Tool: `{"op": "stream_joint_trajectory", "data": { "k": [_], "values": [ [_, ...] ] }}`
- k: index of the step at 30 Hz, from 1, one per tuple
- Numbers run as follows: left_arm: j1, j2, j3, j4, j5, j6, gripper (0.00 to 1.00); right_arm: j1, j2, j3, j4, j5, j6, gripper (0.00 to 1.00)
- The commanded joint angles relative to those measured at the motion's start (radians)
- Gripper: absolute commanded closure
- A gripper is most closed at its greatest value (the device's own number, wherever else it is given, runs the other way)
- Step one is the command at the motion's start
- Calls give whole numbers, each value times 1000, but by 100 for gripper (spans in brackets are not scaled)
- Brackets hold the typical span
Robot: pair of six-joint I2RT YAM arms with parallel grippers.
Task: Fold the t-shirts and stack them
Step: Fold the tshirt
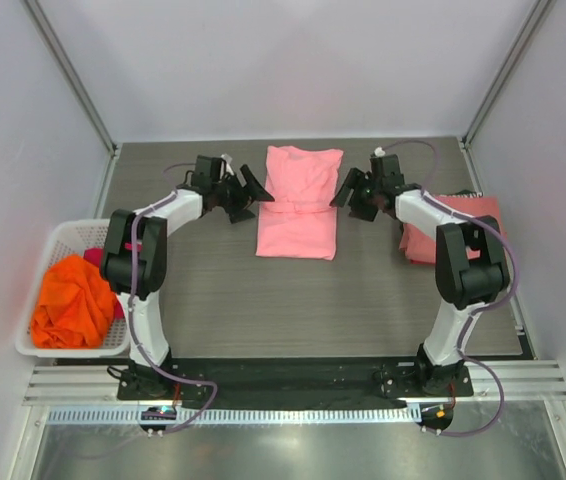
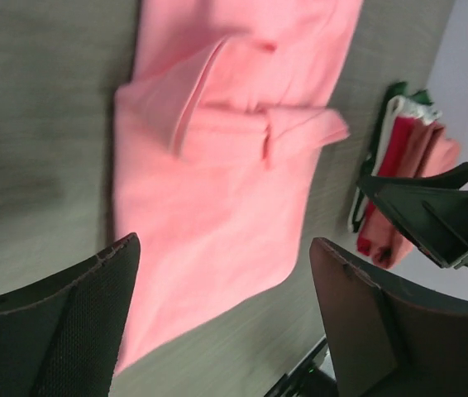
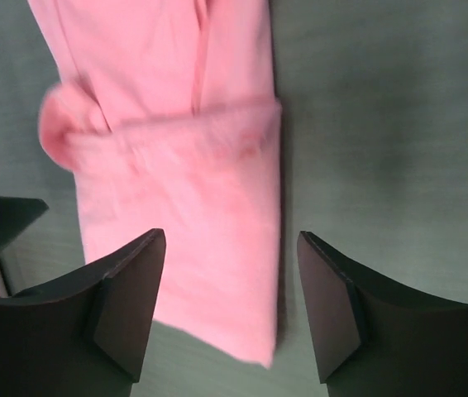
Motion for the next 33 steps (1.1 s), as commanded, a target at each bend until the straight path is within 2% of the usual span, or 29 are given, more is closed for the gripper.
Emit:
{"op": "stream_joint_trajectory", "data": {
  "k": [1, 4, 9, 18, 21, 22, 24, 29, 33],
  "values": [
    [4, -171, -89, -42, -62, 83, 17, 9, -146, -161, 75, -77, 6, 31],
    [-5, -237, -221, -43, -70, 89, 25, 21, -190, -286, 100, -135, 0, 39],
    [-31, -312, -372, -36, -106, 114, 28, 52, -201, -391, 124, -177, -17, 49],
    [-53, -306, -440, -31, -100, 132, 42, 92, -171, -445, 179, -198, -36, 56],
    [-59, -286, -443, -31, -94, 134, 47, 95, -158, -441, 175, -180, -50, 73],
    [-59, -281, -443, -31, -90, 135, 48, 95, -157, -438, 173, -168, -55, 90],
    [-65, -278, -444, -31, -91, 137, 51, 95, -160, -438, 155, -160, -64, 97],
    [-74, -268, -444, -63, -120, 158, 47, 95, -189, -462, 147, -138, -79, 98],
    [-91, -223, -430, -80, -112, 172, 48, 95, -186, -467, 150, -150, -81, 98]
  ]
}}
